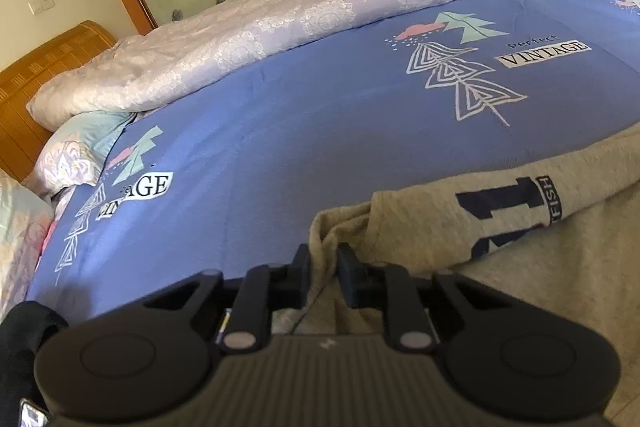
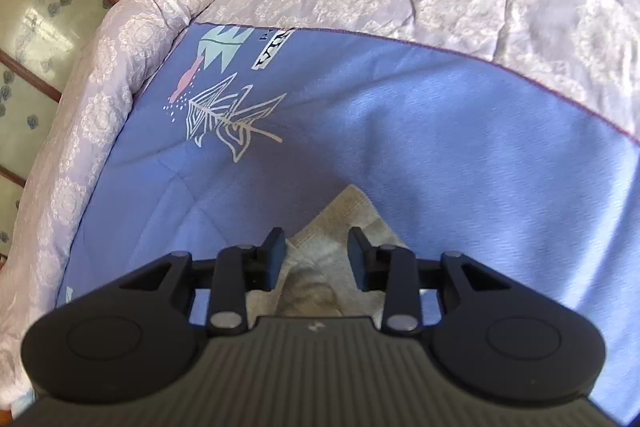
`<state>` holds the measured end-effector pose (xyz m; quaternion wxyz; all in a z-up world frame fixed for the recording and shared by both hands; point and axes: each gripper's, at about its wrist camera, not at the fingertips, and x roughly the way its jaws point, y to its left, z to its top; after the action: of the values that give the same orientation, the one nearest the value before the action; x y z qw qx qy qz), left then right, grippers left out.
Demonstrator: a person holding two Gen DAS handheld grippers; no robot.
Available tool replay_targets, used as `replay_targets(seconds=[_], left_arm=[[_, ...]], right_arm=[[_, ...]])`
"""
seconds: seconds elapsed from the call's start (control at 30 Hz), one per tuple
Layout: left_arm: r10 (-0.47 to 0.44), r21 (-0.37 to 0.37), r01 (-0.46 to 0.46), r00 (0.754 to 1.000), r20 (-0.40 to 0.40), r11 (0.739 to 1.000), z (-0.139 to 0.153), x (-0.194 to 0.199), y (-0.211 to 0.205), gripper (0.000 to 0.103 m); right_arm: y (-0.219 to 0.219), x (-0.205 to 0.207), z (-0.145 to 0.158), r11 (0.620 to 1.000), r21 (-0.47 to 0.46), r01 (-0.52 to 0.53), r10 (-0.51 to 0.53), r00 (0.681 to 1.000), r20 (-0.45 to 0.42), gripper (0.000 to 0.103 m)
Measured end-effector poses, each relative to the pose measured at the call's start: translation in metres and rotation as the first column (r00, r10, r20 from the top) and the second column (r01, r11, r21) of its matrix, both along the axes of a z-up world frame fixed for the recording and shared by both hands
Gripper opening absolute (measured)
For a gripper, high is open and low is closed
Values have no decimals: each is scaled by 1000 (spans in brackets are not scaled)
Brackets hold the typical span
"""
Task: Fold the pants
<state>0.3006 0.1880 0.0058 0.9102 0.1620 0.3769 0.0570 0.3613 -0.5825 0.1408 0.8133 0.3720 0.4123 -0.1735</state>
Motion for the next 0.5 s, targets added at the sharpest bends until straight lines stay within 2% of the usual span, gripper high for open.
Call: replay_targets(seconds=[0.1, 0.13, 0.17, 0.2, 0.3, 0.5], left_arm=[[-2, 4, 2, 999, 36, 1000, 9, -10, 0, 11], [-4, 10, 3, 999, 50, 1000, 13, -15, -1, 11], [-3, 15, 2, 998, 64, 1000, 17, -20, -2, 11], [-1, 13, 0, 997, 79, 1000, 23, -26, -2, 10], [3, -14, -1, 992, 128, 1000, 44, -49, 0, 10], [-2, -59, 17, 970, 242, 998, 95, -123, 7, 10]], right_arm=[[6, 6, 1, 1000, 28, -8, 8, 1000, 17, 38], [8, 8, 1, 1000, 27, -13, 13, 1000, 11, 35], [11, 11, 0, 1000, 18, -19, 19, 1000, -5, 28], [15, 13, -1, 1000, -9, -30, 30, 999, -28, 10], [18, 6, 5, 998, -59, -27, 25, 999, -43, 10], [-4, -60, 54, 1000, -1, -5, 5, 994, 111, 10]])
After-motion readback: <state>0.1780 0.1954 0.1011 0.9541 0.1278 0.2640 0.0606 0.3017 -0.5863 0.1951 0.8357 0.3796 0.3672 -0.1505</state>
